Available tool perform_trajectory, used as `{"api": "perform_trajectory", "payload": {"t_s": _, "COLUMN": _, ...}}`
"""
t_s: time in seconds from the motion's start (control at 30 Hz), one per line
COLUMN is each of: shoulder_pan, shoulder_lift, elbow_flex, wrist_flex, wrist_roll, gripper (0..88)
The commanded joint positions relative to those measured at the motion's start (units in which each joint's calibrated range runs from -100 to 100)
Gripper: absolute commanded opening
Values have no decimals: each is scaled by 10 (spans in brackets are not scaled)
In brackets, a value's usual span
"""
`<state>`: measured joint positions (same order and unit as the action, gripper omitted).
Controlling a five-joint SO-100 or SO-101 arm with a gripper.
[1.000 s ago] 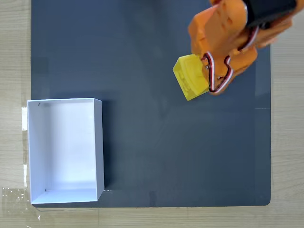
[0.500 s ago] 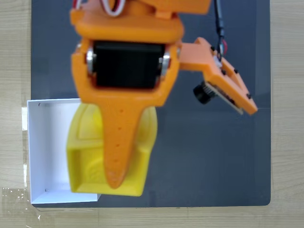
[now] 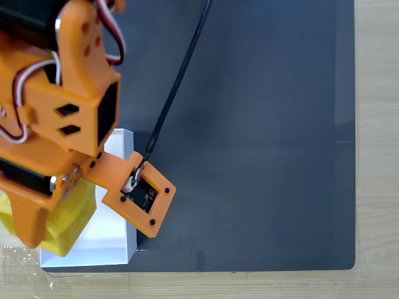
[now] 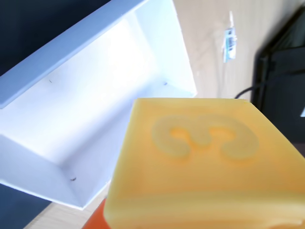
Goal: Grasp a yellow block and put it in the box
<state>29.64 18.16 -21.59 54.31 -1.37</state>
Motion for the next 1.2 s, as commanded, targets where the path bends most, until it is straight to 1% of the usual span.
{"api": "perform_trajectory", "payload": {"t_s": 0.0, "shoulder_pan": 3, "shoulder_lift": 20, "elbow_flex": -64, "wrist_flex": -13, "wrist_roll": 1, "gripper": 225}}
{"api": "perform_trajectory", "payload": {"t_s": 0.43, "shoulder_pan": 2, "shoulder_lift": 104, "elbow_flex": -87, "wrist_flex": -10, "wrist_roll": 5, "gripper": 228}}
{"api": "perform_trajectory", "payload": {"t_s": 0.5, "shoulder_pan": -2, "shoulder_lift": 111, "elbow_flex": -86, "wrist_flex": -6, "wrist_roll": 23, "gripper": 255}}
{"api": "perform_trajectory", "payload": {"t_s": 0.57, "shoulder_pan": -4, "shoulder_lift": 117, "elbow_flex": -84, "wrist_flex": -6, "wrist_roll": 33, "gripper": 309}}
{"api": "perform_trajectory", "payload": {"t_s": 0.67, "shoulder_pan": -4, "shoulder_lift": 121, "elbow_flex": -86, "wrist_flex": -6, "wrist_roll": 35, "gripper": 401}}
{"api": "perform_trajectory", "payload": {"t_s": 0.77, "shoulder_pan": -4, "shoulder_lift": 120, "elbow_flex": -83, "wrist_flex": -6, "wrist_roll": 36, "gripper": 457}}
{"api": "perform_trajectory", "payload": {"t_s": 0.83, "shoulder_pan": -6, "shoulder_lift": 118, "elbow_flex": -81, "wrist_flex": -6, "wrist_roll": 36, "gripper": 471}}
{"api": "perform_trajectory", "payload": {"t_s": 1.0, "shoulder_pan": -14, "shoulder_lift": 104, "elbow_flex": -79, "wrist_flex": -4, "wrist_roll": 35, "gripper": 471}}
{"api": "perform_trajectory", "payload": {"t_s": 1.17, "shoulder_pan": -35, "shoulder_lift": 25, "elbow_flex": -57, "wrist_flex": 27, "wrist_roll": 30, "gripper": 469}}
